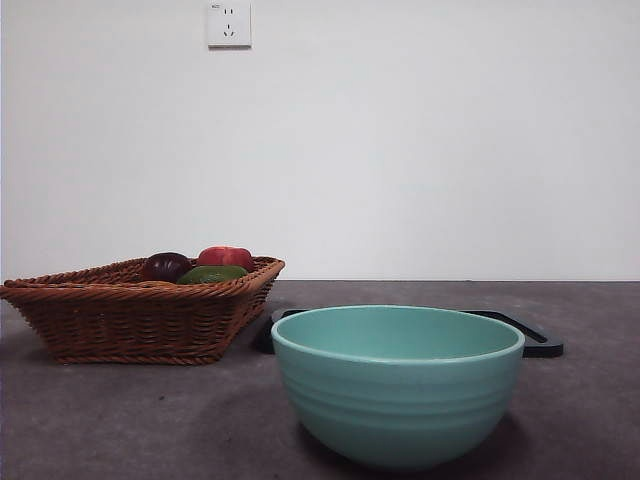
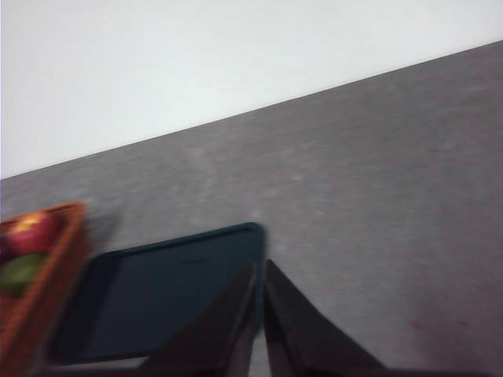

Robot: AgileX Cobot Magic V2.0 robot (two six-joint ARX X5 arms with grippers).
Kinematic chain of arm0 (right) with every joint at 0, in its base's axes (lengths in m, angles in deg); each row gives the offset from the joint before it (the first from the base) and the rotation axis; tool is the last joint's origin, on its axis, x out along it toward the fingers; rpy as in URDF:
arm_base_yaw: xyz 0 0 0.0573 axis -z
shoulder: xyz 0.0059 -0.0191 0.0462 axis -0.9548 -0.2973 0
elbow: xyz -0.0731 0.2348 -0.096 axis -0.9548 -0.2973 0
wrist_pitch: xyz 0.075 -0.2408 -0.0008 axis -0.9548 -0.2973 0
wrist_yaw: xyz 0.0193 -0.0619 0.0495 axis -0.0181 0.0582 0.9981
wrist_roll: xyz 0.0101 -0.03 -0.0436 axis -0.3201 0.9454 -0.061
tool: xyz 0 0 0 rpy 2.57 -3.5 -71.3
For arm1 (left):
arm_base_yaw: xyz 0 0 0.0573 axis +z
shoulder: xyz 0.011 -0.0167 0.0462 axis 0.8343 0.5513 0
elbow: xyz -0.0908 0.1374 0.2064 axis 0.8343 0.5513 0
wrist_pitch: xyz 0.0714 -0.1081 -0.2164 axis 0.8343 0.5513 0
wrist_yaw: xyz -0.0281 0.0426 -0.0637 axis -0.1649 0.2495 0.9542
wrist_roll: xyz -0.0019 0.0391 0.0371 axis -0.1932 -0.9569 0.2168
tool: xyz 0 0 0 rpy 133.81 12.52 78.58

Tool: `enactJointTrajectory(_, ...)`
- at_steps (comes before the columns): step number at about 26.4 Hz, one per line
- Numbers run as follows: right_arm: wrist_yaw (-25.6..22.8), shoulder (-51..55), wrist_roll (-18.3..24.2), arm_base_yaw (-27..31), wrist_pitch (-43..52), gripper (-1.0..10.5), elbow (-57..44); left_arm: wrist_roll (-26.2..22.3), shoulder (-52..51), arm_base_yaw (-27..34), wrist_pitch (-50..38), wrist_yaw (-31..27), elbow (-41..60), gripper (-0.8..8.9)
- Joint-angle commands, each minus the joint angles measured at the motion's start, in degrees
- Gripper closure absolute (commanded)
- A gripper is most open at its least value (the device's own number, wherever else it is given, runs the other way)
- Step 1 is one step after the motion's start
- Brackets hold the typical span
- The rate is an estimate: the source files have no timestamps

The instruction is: Pick up the wifruite, put it on the bowl, pick up the plate, put it on desk

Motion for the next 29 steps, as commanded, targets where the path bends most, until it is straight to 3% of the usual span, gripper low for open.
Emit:
enactJointTrajectory(1,4.1,-3.3,-0.8,-0.4,-0.7,9.4,5.0,0.1,3.2,-0.4,1.2,3.6,-4.9,7.97)
enactJointTrajectory(7,8.3,-9.2,0.3,-4.3,-5.8,9.4,14.3,-0.1,9.9,-1.1,8.2,11.3,-14.6,7.97)
enactJointTrajectory(16,10.6,-13.4,8.5,-14.9,-12.8,9.4,22.9,-0.4,19.1,-3.0,14.1,27.6,-23.9,7.97)
enactJointTrajectory(20,14.5,-13.5,10.2,-18.0,-14.7,9.4,23.8,-2.4,21.1,-4.4,15.4,34.5,-25.3,7.97)
enactJointTrajectory(29,20.2,-13.5,13.2,-18.7,-24.8,9.4,24.2,-8.7,21.1,-8.1,26.4,38.3,-26.0,7.97)
